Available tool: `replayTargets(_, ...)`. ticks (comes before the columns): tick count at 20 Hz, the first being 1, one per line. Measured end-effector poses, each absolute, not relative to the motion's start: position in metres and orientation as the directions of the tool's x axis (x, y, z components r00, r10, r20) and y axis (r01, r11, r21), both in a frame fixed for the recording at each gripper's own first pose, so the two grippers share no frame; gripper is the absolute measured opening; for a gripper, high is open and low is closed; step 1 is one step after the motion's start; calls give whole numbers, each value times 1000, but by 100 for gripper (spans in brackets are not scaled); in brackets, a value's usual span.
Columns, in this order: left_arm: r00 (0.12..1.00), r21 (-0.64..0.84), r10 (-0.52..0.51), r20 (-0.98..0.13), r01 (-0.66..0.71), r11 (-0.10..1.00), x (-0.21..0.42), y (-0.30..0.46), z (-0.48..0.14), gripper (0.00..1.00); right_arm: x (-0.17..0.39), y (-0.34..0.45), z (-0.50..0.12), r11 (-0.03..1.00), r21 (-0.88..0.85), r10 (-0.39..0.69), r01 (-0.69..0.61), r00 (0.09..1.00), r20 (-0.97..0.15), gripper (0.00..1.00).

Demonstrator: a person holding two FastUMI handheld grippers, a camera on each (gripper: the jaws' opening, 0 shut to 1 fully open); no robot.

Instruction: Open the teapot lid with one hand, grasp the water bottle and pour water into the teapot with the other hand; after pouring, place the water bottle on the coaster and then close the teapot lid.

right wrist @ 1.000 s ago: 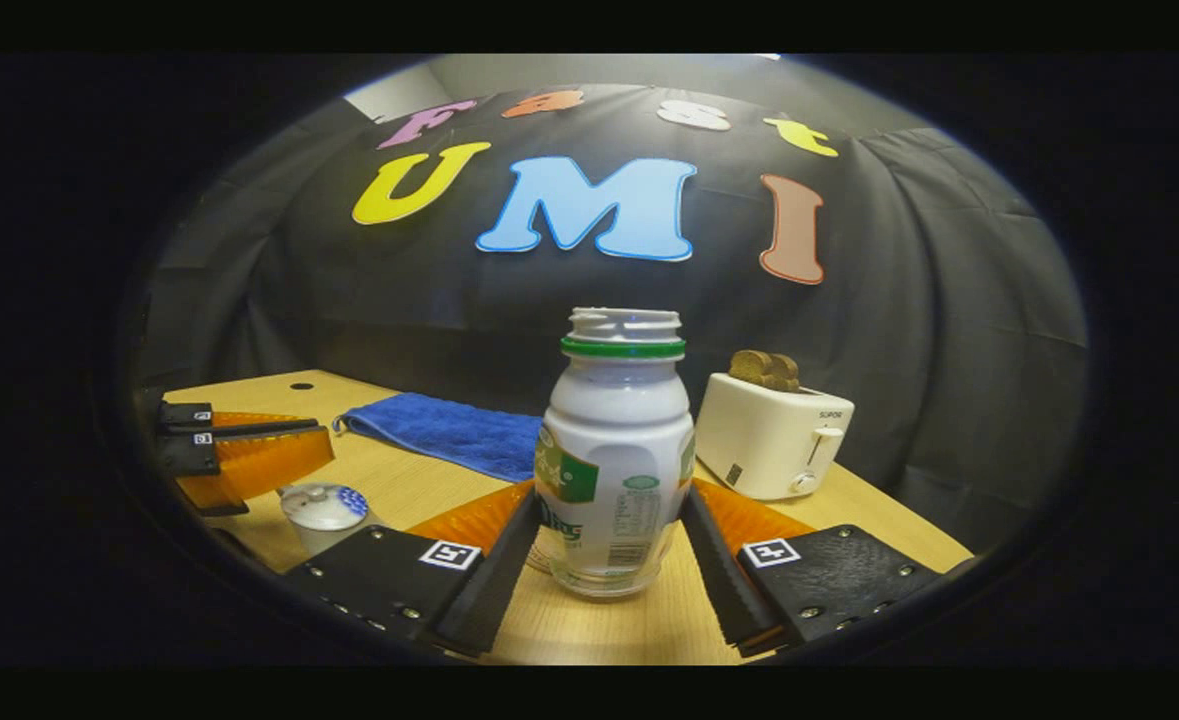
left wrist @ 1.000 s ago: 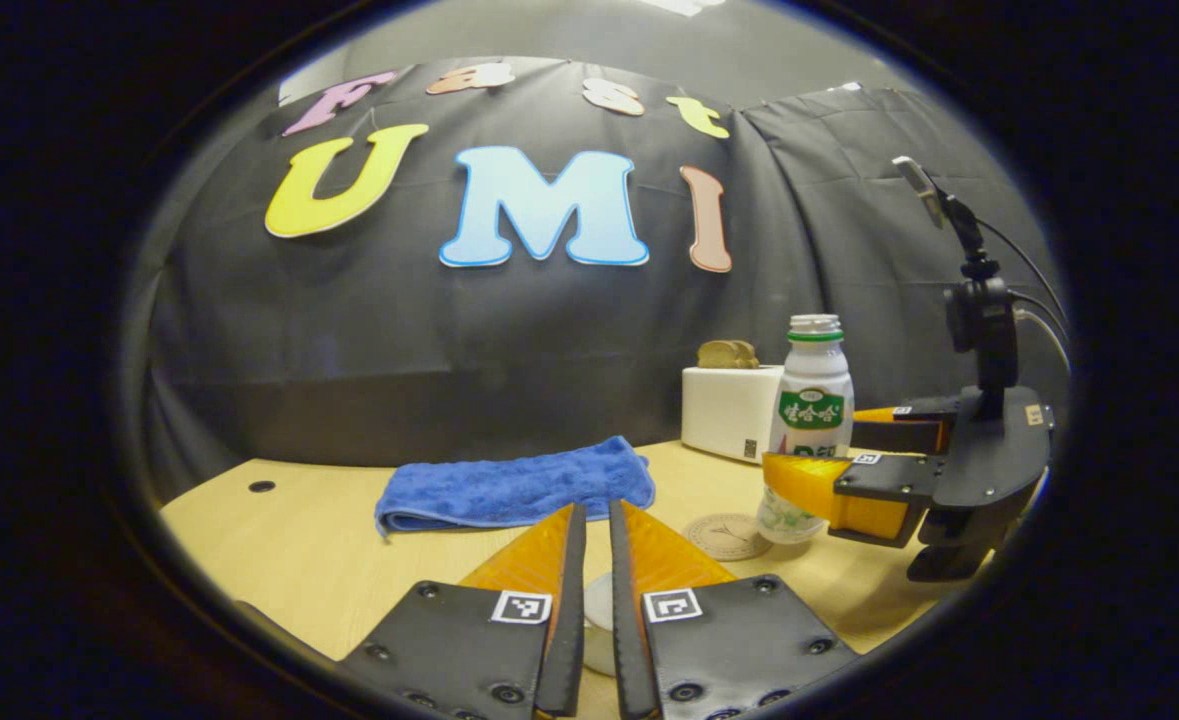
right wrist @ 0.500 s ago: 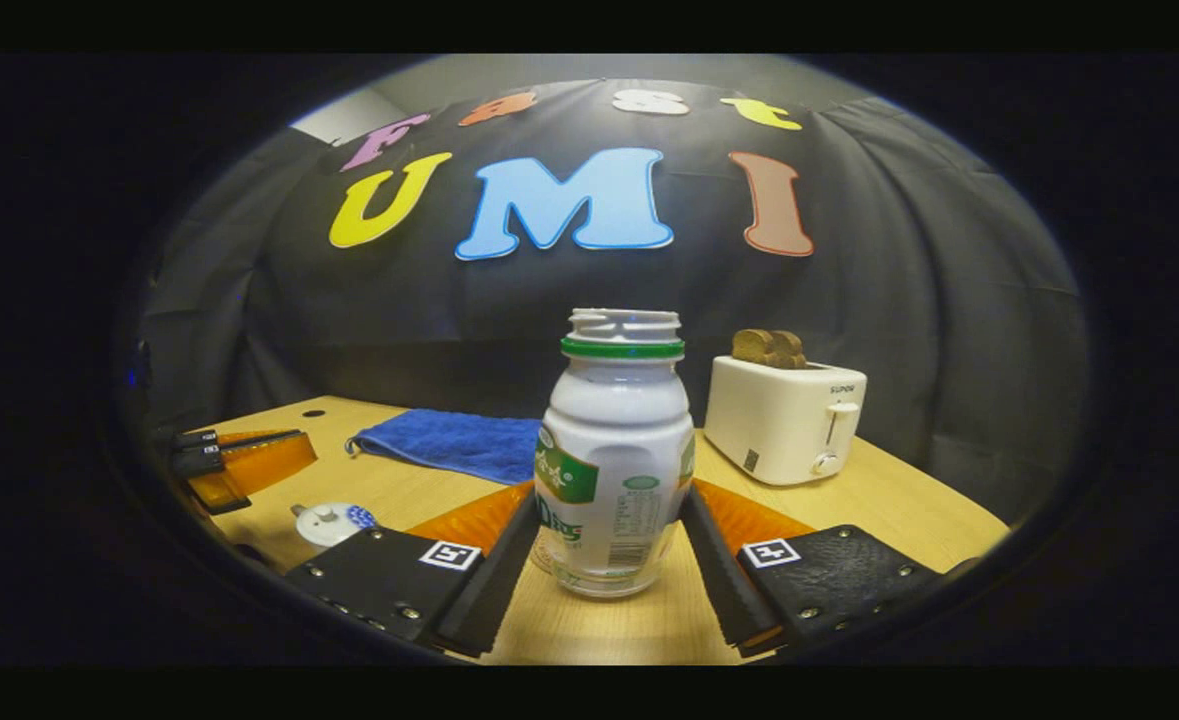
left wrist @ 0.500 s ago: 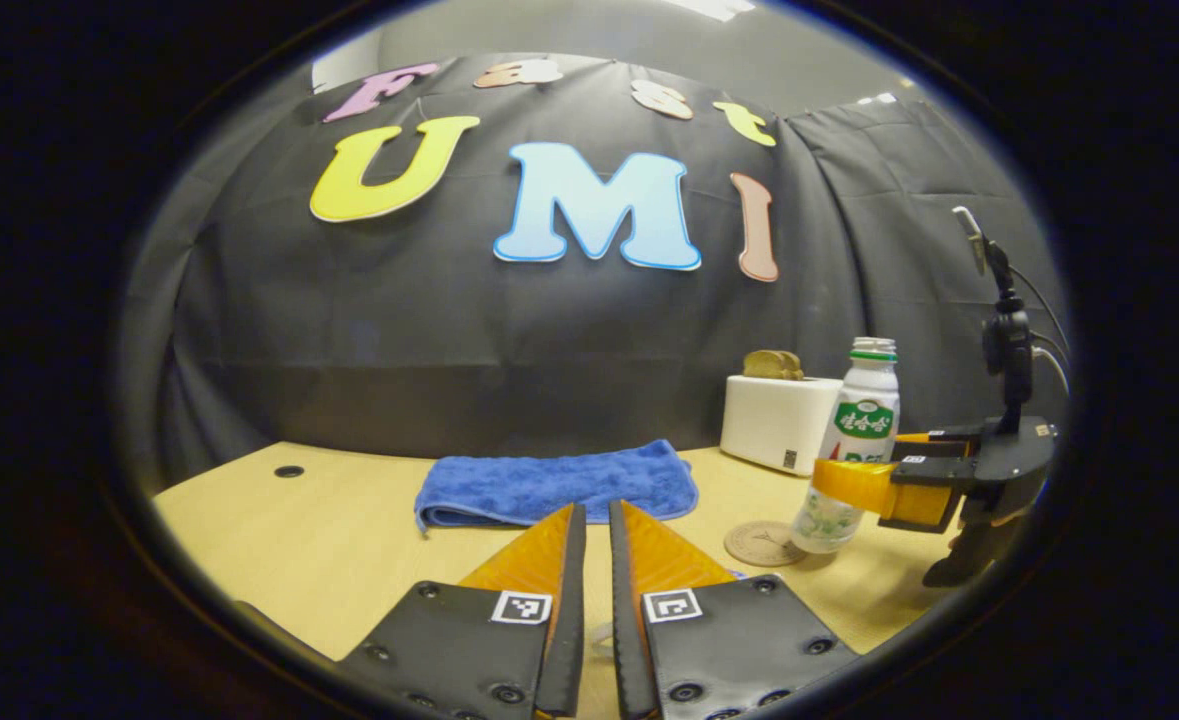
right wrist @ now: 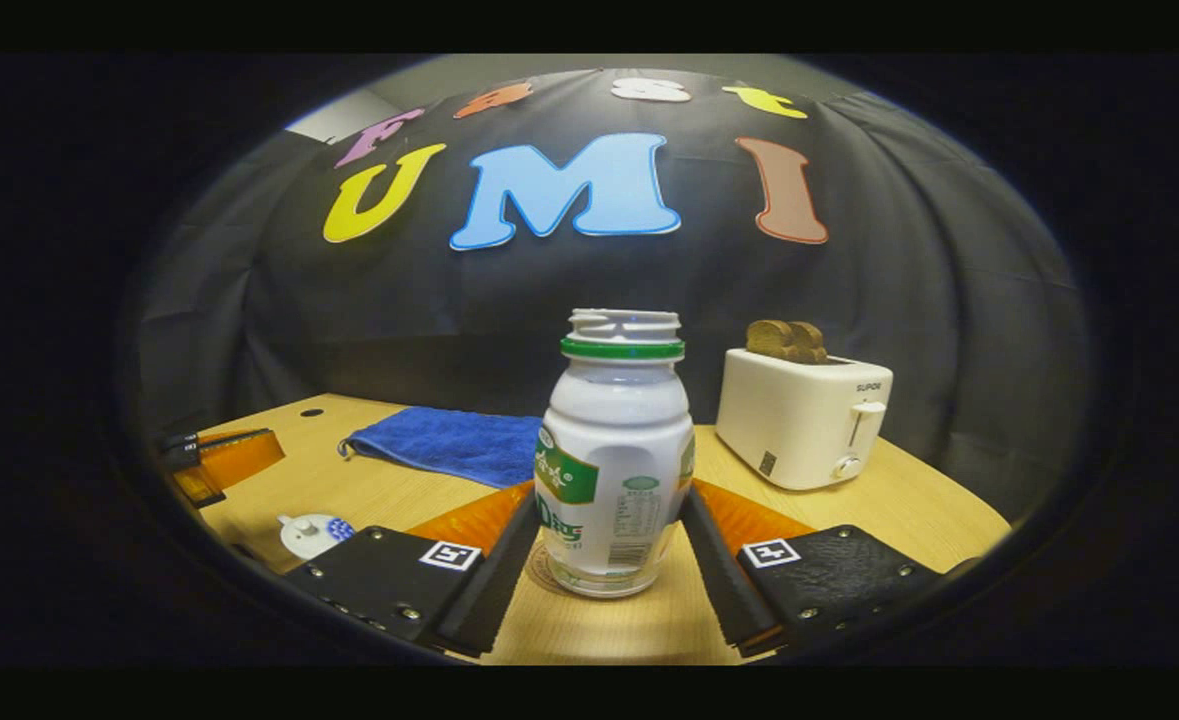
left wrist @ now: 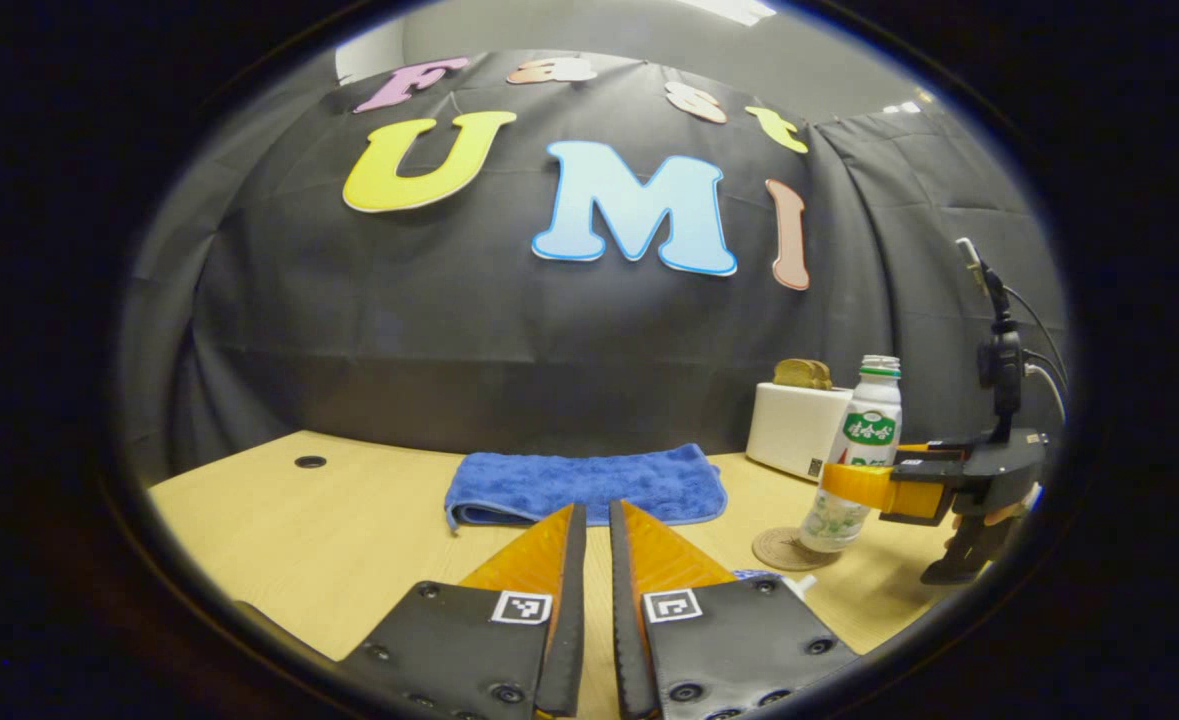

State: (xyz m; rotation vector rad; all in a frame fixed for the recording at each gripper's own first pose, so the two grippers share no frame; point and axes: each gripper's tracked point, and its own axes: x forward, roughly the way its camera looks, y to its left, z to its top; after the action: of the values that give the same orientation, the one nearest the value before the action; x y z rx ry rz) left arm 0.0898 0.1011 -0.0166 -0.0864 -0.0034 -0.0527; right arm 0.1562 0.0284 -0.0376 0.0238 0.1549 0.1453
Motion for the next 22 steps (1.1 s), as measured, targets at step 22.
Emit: replayTargets(22, 999, -102, -39, -3, 38, 994, 93, 109, -20, 14, 172, 44, -54, 978, 70, 208, -197, 952, -224, 86)
